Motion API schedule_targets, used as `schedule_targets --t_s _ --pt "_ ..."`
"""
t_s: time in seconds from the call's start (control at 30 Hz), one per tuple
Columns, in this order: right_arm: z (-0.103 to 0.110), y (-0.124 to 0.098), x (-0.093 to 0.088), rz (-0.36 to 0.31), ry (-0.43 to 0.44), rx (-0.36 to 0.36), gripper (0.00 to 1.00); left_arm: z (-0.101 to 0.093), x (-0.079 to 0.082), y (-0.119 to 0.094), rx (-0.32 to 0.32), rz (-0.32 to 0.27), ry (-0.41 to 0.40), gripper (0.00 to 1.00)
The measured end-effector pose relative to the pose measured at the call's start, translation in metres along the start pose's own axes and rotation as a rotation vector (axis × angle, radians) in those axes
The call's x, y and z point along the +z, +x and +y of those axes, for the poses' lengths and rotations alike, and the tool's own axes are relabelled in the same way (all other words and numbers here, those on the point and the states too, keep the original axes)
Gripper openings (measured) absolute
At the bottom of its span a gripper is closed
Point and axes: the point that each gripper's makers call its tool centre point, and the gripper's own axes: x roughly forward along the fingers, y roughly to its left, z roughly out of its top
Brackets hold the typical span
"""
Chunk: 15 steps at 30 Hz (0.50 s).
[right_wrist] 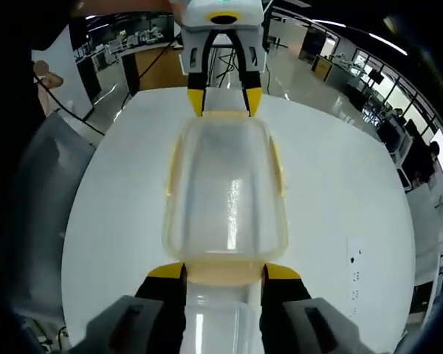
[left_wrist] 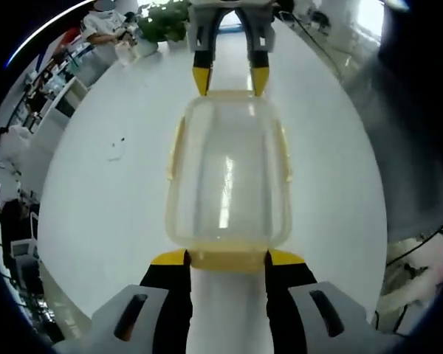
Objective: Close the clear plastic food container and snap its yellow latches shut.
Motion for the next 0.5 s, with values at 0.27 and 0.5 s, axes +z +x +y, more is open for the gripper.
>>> schedule_targets --t_s 0.27,0.5 --pt "0.004 -0.013 -0.015 -0.003 -0.003 -0.009 0.36 -0.004 0.019 0.004 0.009 -0.007 0.001 0.35" --pt "0.007 -0.025 -0.033 -0.009 -0.003 -0.014 0.36 -0.008 0.04 0.007 0.016 -0.013 0.003 0.35"
